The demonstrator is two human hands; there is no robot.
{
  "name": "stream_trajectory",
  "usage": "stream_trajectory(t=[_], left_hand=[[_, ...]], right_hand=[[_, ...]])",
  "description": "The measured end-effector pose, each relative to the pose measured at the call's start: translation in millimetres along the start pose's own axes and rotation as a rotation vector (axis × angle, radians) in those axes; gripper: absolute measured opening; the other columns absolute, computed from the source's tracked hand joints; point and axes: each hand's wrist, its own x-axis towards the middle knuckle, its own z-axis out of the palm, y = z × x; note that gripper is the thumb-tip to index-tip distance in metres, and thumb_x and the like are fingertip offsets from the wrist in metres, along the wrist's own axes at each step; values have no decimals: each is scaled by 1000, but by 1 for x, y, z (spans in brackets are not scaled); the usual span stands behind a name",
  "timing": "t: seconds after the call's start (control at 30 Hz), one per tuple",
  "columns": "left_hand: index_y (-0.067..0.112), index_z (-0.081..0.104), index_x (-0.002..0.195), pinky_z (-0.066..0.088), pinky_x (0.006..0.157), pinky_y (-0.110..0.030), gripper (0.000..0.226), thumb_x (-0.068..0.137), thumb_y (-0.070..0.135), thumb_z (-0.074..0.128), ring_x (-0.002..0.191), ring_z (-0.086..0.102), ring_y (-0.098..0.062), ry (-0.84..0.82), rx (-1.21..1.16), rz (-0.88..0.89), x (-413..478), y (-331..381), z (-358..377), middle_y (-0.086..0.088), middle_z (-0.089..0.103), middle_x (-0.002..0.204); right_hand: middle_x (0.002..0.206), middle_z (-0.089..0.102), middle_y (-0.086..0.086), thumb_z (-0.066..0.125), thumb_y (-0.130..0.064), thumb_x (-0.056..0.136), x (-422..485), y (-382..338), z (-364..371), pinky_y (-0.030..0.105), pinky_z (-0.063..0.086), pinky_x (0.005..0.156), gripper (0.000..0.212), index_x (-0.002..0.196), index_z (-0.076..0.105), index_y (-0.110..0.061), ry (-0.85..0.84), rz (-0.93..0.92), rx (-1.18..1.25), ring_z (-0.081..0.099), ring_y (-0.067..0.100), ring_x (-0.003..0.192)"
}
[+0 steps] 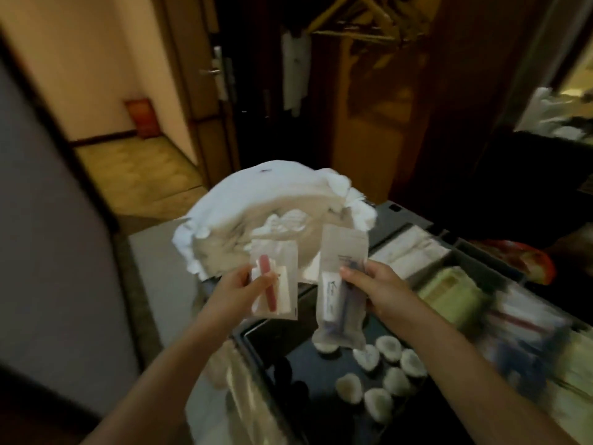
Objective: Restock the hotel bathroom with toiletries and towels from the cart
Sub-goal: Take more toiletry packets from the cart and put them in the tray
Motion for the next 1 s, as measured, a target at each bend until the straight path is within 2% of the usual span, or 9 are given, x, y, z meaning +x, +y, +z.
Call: stream_trajectory(t=[0.07, 0.17, 0.37, 0.43, 0.57, 0.7, 0.83, 0.9, 1.0], left_hand=[[26, 58, 81, 47, 63, -28, 11, 91, 23, 56, 75, 61, -16, 75, -38, -44, -16, -16, -33, -1, 63, 82], [20, 63, 80, 45, 63, -26, 14, 92, 20, 55, 71, 59, -15, 203, -32, -61, -42, -41, -81, -2, 64, 77], [10, 63, 108, 51, 74, -25, 20, 93, 19, 52, 93, 65, -22, 367, -91, -153, -93, -85, -173, -9, 67, 101], [18, 61, 104, 52, 72, -25, 14, 93, 23, 52, 88, 65, -16, 445, -126, -180, -114, -104, -204, -3, 66, 96], [29, 57, 90, 47, 59, -16, 9, 94, 26, 51, 74, 64, -4, 630, -155, -219, -158, -144, -264, 5, 64, 84], [27, 58, 91, 56, 69, -27, 6, 93, 26, 52, 77, 66, -8, 768, -171, -273, -203, -177, -326, 3, 66, 86], [21, 58, 94, 53, 59, -18, 5, 92, 20, 53, 79, 64, -12, 876, -263, -277, -256, -206, -379, -3, 65, 90], [17, 59, 99, 52, 65, -23, 9, 92, 20, 54, 87, 63, -19, 951, -278, -315, -283, -223, -401, -4, 64, 93], [16, 60, 100, 53, 84, -40, 11, 91, 21, 55, 95, 62, -24, 1067, -294, -377, -321, -246, -429, -10, 65, 100]], right_hand=[[84, 68, 2, 56, -15, 92, 6, 0, 33, 30, 53, 68, 9, 98, 63, -13, -110, 54, -4, 65, 15, 78], [89, 67, 5, 56, -16, 92, 13, 0, 86, 40, 53, 80, 7, 93, 63, -15, -280, 88, -74, 64, 20, 84], [84, 70, -1, 57, -23, 92, 12, 2, 216, 27, 52, 68, 9, 93, 64, -18, -587, 88, -276, 67, 15, 80], [85, 69, -1, 56, -23, 93, 7, 6, 264, 26, 51, 67, 10, 95, 64, -18, -659, 90, -327, 67, 14, 80], [100, 68, 3, 56, -26, 92, -13, 16, 361, 31, 54, 79, 18, 106, 61, -17, -785, 137, -404, 66, 17, 94], [104, 66, 1, 54, -26, 93, -36, 28, 451, 31, 53, 80, 17, 107, 60, -19, -952, 117, -474, 63, 16, 97], [99, 66, 0, 50, -21, 94, -66, 44, 534, 31, 51, 78, 14, 103, 60, -20, -1137, 124, -451, 63, 16, 96], [99, 67, 1, 50, -20, 94, -83, 56, 575, 35, 52, 83, 14, 104, 61, -19, -1227, 148, -443, 63, 19, 98], [100, 67, 3, 51, -21, 95, -110, 72, 633, 35, 53, 81, 17, 107, 61, -17, -1353, 152, -483, 63, 20, 97]])
